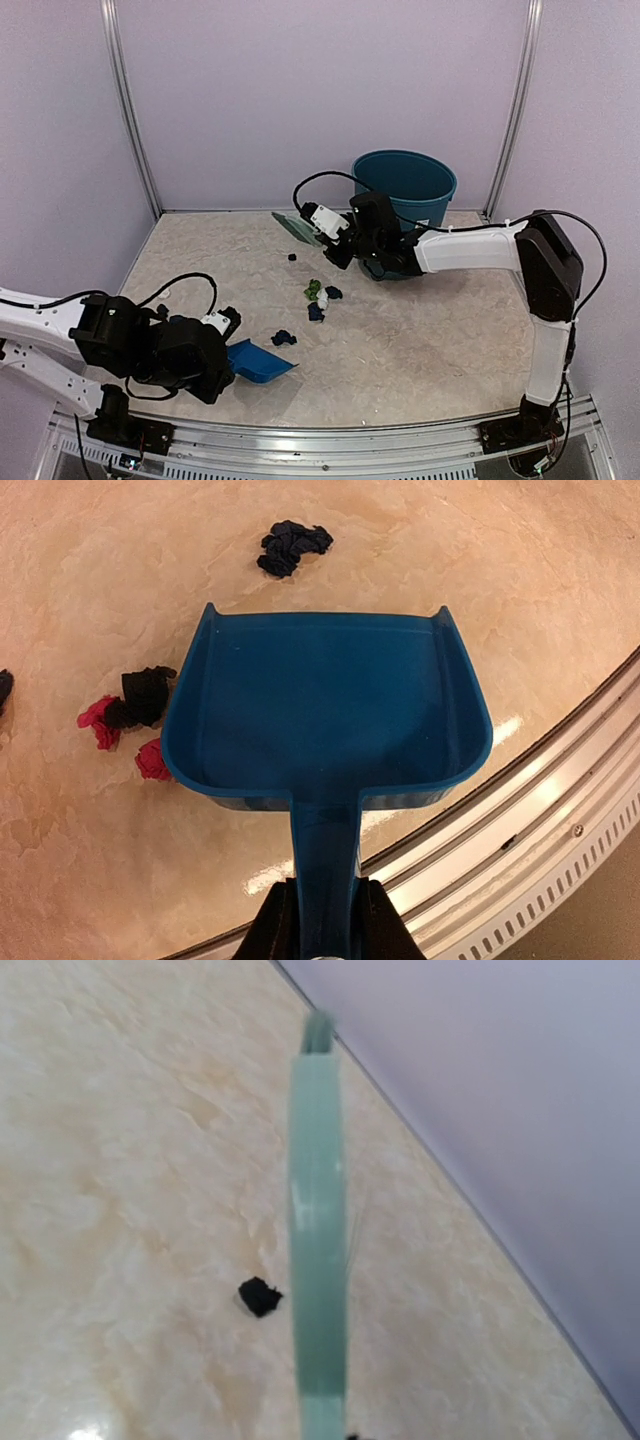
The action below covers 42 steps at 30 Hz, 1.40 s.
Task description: Sweep away the paper scraps from the table
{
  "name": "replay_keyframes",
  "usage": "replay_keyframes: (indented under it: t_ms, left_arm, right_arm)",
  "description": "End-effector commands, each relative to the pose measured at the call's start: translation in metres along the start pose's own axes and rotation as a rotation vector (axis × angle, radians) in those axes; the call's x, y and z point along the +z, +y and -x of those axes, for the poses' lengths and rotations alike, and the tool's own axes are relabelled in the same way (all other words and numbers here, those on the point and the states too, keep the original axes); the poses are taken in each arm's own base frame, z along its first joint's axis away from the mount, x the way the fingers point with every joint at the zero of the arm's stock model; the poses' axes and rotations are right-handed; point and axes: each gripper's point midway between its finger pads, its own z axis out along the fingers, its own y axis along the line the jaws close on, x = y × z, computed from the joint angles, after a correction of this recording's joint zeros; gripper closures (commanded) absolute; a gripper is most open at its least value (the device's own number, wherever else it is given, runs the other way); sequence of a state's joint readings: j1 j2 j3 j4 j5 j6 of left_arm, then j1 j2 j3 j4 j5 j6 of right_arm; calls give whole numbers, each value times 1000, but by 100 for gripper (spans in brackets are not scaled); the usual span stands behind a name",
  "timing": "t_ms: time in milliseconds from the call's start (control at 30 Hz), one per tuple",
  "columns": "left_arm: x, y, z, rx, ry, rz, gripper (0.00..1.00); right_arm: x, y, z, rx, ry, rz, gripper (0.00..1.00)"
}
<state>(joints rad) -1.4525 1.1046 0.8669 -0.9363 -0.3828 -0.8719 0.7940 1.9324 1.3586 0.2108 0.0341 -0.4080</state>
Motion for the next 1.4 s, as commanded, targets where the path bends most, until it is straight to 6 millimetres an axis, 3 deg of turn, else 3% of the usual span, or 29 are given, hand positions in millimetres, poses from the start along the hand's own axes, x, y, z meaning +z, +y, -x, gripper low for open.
replay_keyframes:
  t_ms: [0, 67, 233, 400, 867, 1367]
  left_arm:
    - [16, 5, 4, 6, 12, 4, 82]
    - [23, 3, 2, 18, 31, 0, 82]
    - [37, 0, -4, 47, 78, 8, 82]
    - [46, 1, -7, 41, 99, 3, 81]
    - [76, 13, -3, 44, 130, 70, 82]
    - [88, 19, 0, 24, 126, 101, 82]
  right_arm:
    - [29, -10, -15, -25, 54, -16, 100]
    - [44, -17, -12, -34, 51, -18, 100]
    - [78, -18, -25, -74, 76, 23, 100]
    - [92, 9, -39, -134, 86, 166, 100]
    - [41, 73, -64, -75, 149, 515, 100]
    - [-20, 119, -48, 5, 102, 746, 100]
